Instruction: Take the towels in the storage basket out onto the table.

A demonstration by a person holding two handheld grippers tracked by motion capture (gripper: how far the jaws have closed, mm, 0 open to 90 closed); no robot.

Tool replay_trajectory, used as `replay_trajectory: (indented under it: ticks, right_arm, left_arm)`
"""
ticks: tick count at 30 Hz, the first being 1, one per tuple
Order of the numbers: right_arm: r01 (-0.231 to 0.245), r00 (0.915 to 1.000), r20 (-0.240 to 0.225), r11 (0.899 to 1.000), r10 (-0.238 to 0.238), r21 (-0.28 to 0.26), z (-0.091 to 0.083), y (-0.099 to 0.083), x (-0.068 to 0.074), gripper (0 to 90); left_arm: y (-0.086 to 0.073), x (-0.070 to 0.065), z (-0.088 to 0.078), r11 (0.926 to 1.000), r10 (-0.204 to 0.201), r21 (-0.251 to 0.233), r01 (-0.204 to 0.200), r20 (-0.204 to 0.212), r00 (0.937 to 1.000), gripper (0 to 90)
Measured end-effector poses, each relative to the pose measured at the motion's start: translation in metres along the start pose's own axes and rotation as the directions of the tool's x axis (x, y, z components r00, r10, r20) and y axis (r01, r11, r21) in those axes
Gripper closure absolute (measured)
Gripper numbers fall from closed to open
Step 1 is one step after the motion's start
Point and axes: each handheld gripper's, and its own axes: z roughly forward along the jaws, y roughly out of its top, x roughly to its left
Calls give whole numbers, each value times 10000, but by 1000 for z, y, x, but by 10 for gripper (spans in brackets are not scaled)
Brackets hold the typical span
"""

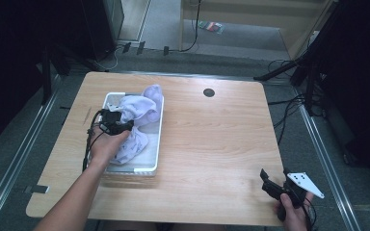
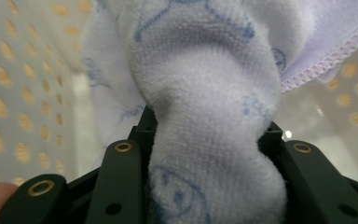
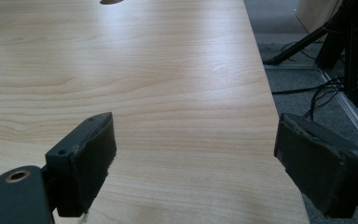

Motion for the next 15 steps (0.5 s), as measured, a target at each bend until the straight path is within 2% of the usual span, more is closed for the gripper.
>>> replay_trajectory:
  ticks: [3, 8, 12, 15]
  right_arm:
    - [20, 10000, 8, 10000, -20, 15, 0, 0, 0, 128]
    - [16, 10000, 22, 10000, -16, 9, 0, 0, 0, 128]
    - [24, 10000, 22, 10000, -24, 14, 0, 0, 0, 128]
    - [26, 10000, 17, 10000, -26, 19, 0, 0, 0, 128]
  left_arm:
    - [4, 1, -11, 9993, 12, -378, -7, 154, 9999, 582]
    - [10, -1, -29, 9933, 140, -1150, -139, -2, 9999, 581]
    - [11, -3, -40, 9822, 419, -1826, -437, -133, 9990, 579]
    - [14, -3, -47, 9768, 394, -2098, -429, -211, 9990, 579]
